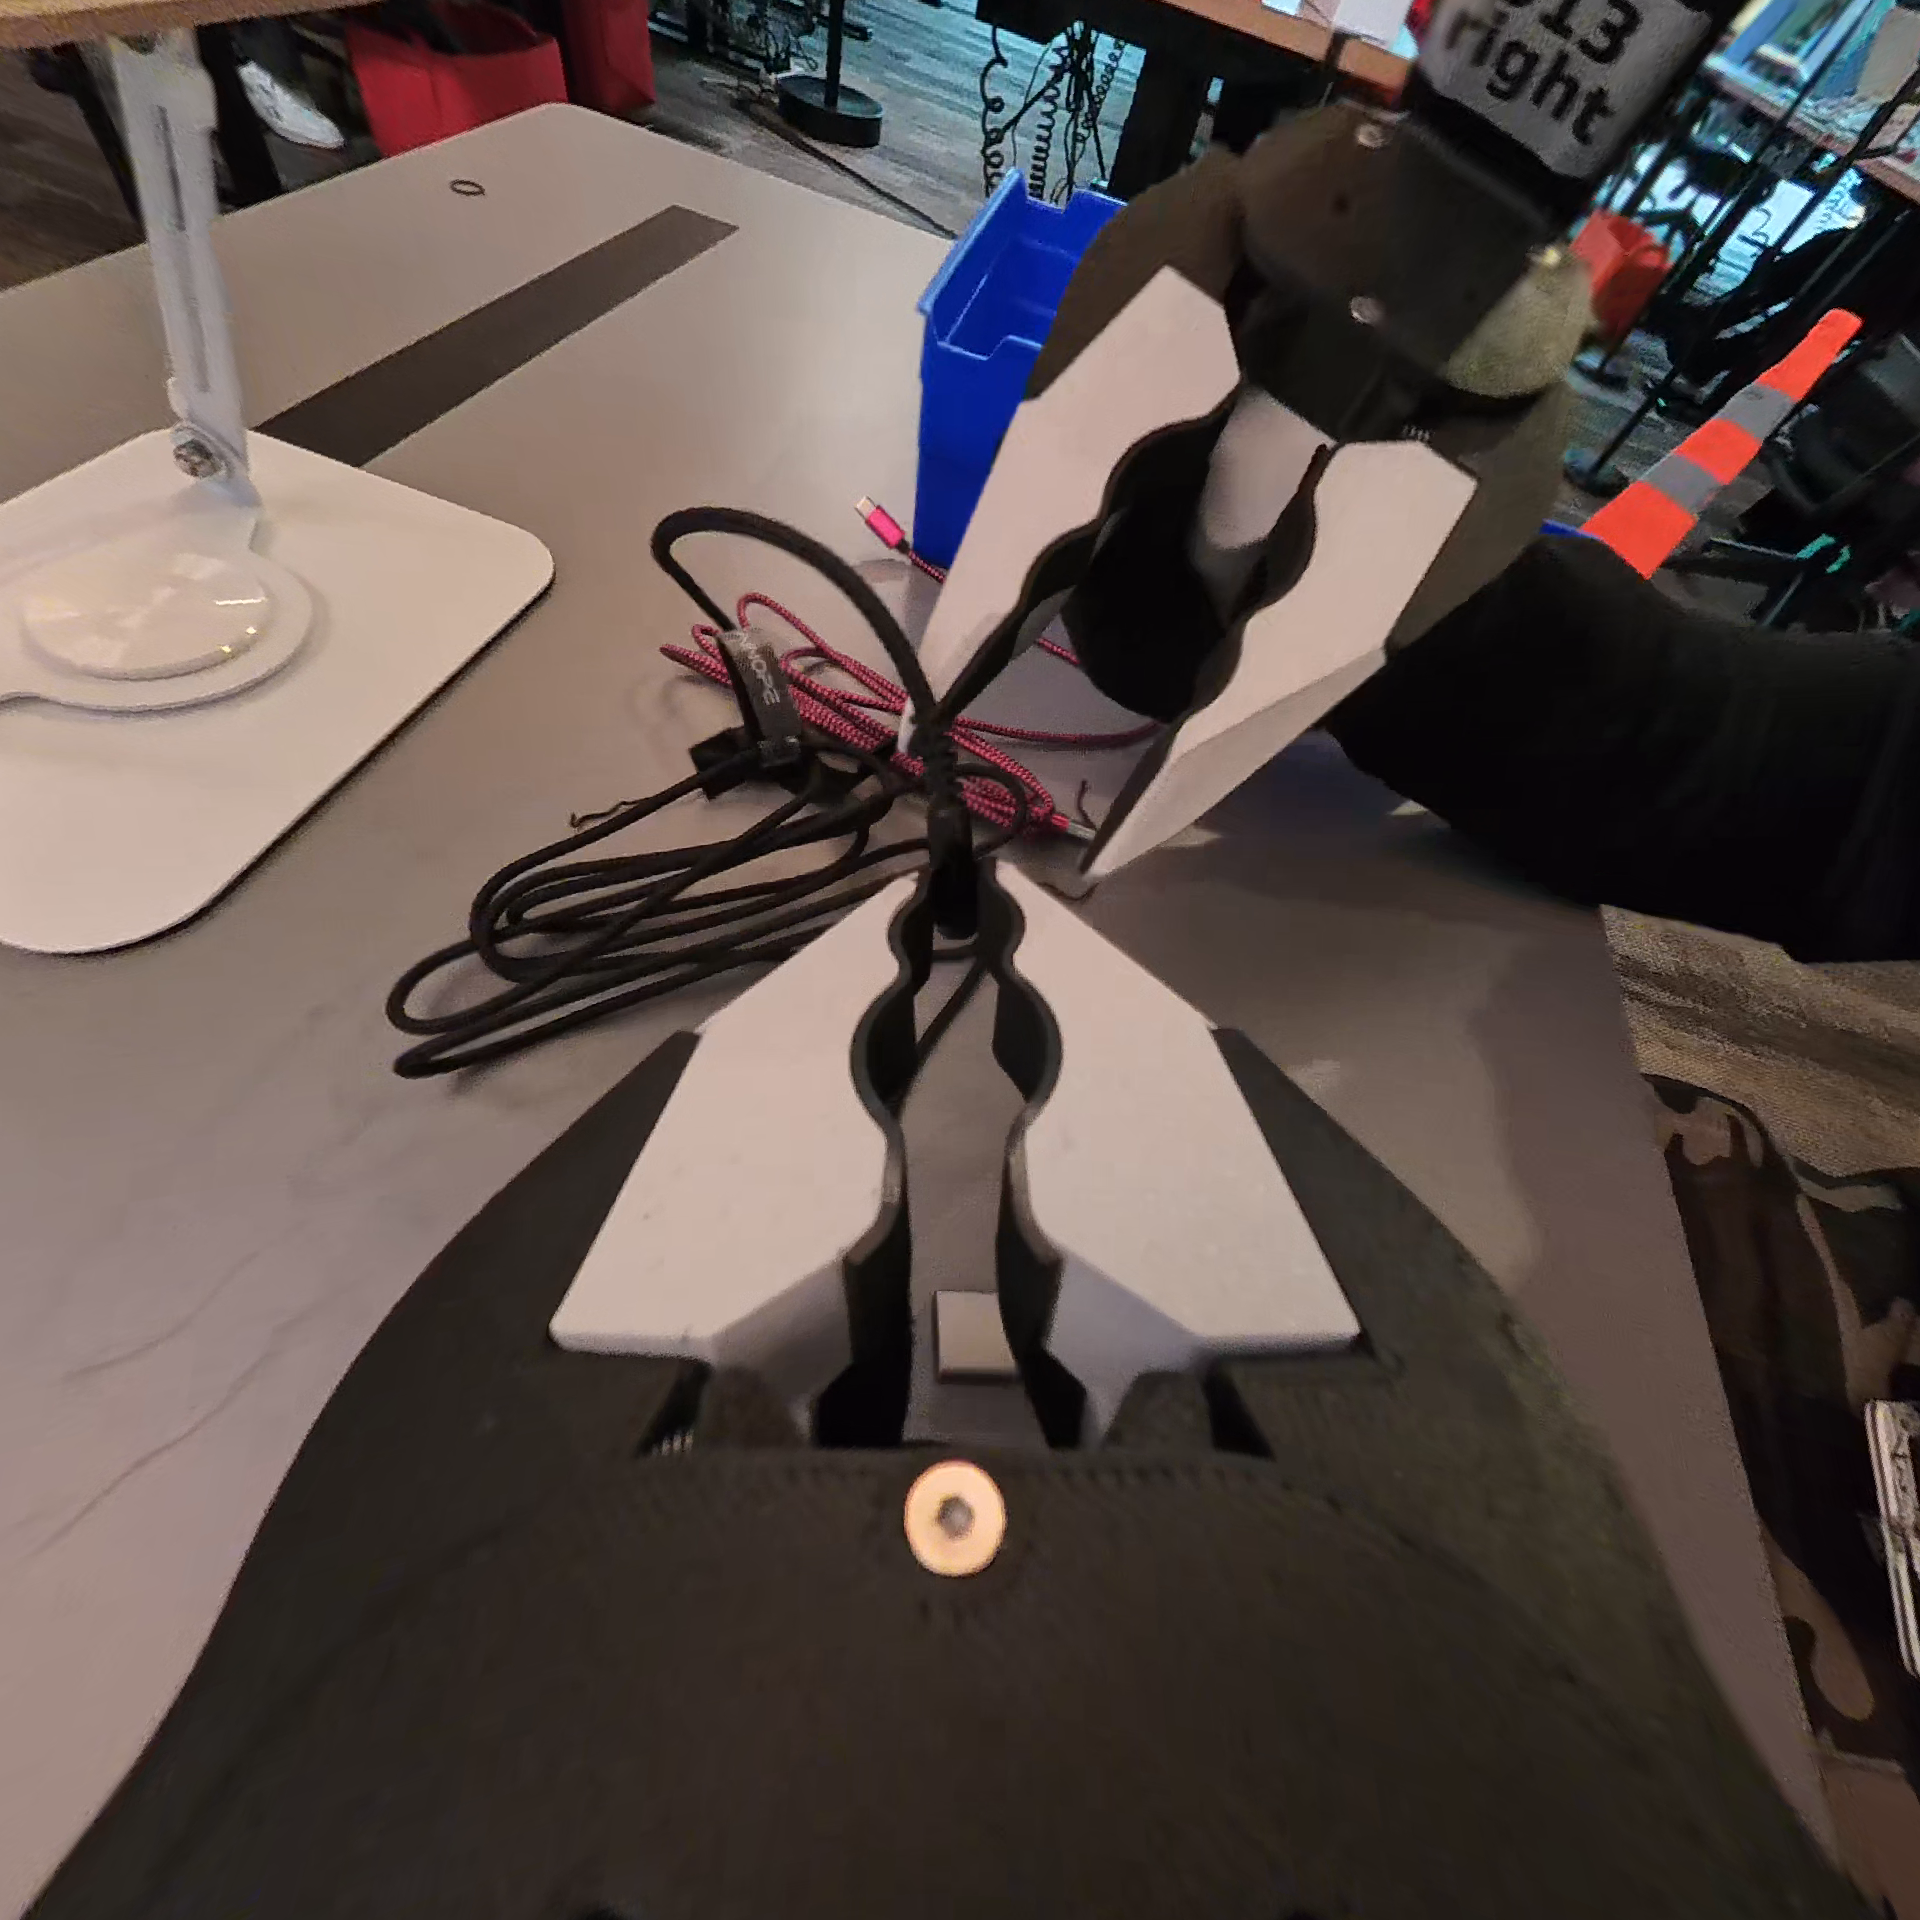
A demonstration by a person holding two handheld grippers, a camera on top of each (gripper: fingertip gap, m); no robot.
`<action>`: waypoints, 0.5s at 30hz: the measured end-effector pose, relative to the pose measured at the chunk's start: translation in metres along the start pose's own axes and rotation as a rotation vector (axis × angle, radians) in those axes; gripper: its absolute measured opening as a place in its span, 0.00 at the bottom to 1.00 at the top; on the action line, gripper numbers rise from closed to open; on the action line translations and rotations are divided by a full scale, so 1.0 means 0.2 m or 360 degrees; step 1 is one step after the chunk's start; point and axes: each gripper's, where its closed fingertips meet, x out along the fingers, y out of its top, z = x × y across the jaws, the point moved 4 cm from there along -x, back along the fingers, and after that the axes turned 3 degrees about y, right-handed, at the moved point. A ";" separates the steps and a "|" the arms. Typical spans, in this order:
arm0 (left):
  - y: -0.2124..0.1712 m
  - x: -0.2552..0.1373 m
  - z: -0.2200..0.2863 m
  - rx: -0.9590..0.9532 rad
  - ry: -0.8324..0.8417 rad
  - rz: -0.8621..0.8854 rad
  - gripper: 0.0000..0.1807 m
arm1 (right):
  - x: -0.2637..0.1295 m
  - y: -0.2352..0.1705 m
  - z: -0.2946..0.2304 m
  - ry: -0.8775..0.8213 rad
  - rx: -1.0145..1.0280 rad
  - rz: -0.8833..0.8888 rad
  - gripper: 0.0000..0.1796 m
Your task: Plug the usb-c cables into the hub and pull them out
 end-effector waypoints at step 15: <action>-0.08 0.06 0.01 0.0202 0.0130 -0.0253 0.03 | 0.02 -0.10 -0.01 0.0208 0.0029 0.0033 0.12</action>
